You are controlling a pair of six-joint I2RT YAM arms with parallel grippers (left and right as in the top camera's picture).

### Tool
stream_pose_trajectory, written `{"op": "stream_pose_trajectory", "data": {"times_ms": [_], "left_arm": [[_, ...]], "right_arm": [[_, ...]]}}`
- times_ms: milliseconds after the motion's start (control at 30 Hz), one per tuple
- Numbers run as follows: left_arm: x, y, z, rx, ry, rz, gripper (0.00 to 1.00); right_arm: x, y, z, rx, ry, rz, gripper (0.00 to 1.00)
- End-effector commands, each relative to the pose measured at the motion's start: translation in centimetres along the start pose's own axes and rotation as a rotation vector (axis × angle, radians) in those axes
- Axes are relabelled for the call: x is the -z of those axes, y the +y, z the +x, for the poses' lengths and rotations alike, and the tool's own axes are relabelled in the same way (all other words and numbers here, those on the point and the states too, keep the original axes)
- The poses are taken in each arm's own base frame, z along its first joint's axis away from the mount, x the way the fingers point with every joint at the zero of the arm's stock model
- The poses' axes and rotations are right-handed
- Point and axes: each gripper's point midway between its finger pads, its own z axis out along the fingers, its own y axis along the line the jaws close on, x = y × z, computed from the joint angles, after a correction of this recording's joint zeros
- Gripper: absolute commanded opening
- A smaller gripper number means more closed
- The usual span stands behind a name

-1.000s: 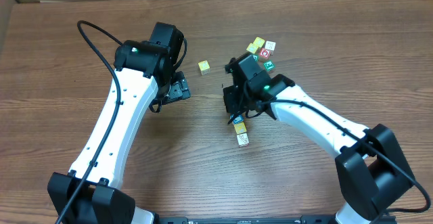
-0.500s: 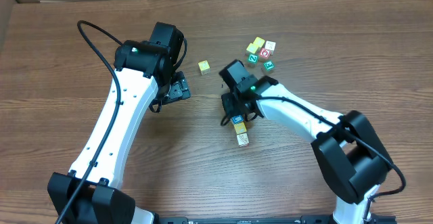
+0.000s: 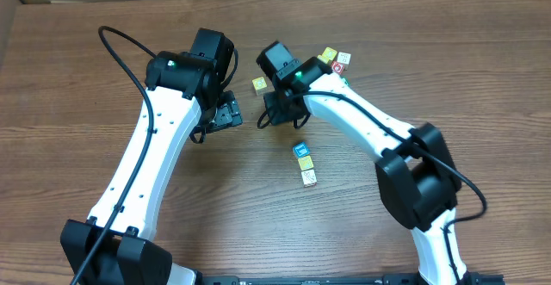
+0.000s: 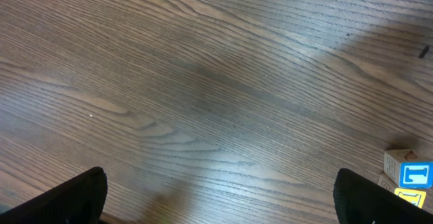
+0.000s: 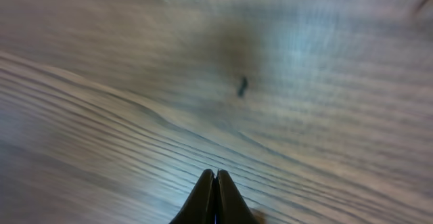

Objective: Flip 3 blocks

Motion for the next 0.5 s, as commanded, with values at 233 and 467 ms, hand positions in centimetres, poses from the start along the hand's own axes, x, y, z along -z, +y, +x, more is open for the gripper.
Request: {"op": "stream_pose_trajectory", "data": {"times_ms": [233, 467], "left_arm": [[-0.3, 0.0, 0.0, 0.005, -0.002, -0.019, 1.00], [-0.3, 0.0, 0.0, 0.005, -0.003, -0.019, 1.00]], "right_arm": [[-2.0, -1.1, 3.4, -0.044, 0.154, 0.023, 0.04], [-2.0, -1.9, 4.8, -0.076, 0.208, 0.050, 0.04]]}}
